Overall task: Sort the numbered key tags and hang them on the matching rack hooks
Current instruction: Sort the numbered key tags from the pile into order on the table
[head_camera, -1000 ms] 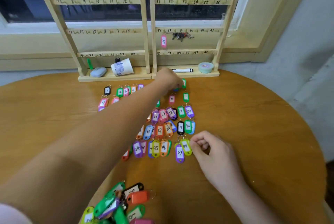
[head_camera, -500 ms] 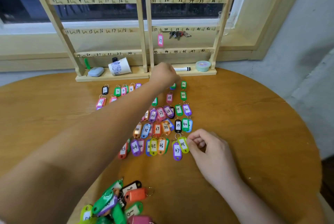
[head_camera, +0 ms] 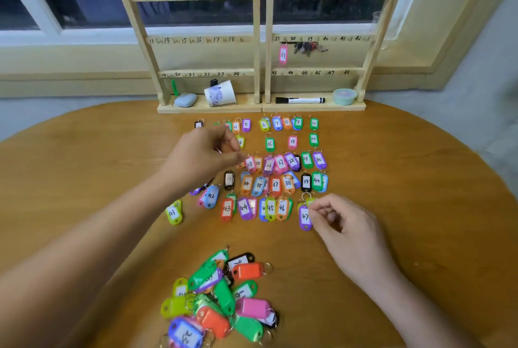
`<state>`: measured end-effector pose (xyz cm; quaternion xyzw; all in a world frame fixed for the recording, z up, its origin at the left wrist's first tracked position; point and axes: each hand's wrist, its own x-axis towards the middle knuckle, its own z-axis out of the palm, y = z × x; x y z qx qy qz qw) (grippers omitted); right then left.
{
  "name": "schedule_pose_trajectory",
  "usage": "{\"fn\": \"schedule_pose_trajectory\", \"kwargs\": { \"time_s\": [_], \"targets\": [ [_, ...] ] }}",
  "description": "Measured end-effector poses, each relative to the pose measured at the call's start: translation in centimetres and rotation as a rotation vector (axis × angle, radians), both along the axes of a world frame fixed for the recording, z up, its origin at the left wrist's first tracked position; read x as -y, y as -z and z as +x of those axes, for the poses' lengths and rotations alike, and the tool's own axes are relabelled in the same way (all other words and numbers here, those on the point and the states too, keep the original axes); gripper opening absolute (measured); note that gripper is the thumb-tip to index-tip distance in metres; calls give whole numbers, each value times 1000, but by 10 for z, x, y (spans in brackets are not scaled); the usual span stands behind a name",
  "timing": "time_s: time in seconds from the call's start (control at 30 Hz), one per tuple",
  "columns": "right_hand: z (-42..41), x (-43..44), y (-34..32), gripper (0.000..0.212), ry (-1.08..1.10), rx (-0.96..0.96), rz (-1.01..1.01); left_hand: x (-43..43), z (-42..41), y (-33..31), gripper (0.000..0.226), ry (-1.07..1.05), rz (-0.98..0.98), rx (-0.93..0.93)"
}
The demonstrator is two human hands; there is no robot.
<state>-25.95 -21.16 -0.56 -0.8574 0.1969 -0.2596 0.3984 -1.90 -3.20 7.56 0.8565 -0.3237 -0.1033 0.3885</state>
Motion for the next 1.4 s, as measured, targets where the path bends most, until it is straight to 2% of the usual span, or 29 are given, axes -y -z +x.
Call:
{"fn": "schedule_pose_trajectory", "kwargs": {
  "time_s": [0.13, 0.33, 0.43, 0.57, 0.67, 0.73, 1.03, 1.23, 1.4],
  "targets": [
    [-9, -21, -7, 19, -142, -43, -35, -52, -27, 5, 16, 11, 58, -65],
    [-19, -55, -20, 13, -382, -153, -40, -110, -72, 15, 22, 79, 112, -69],
    [-25, -69, -24, 32, -536, -220, -100, -139, -92, 26, 42, 165, 66, -60],
    [-34, -79, -16, 68, -653, -279, -316, -164, -111, 50, 75, 360, 89, 57],
    [-36, -80, -10, 74, -652, -306, -386, -167, -120, 66, 93, 383, 156, 194],
    [-35, -80, -7, 72, -638, -303, -399, -165, -123, 74, 98, 379, 211, 293],
    [-24, -74, -2, 41, -523, -197, -395, -140, -114, 79, 81, 353, 164, 364],
    [-24, -71, -3, 31, -492, -182, -389, -139, -110, 81, 74, 309, 65, 331],
    [-27, -73, -6, 25, -493, -187, -420, -158, -111, 75, 49, 295, 45, 303]
  ]
}}
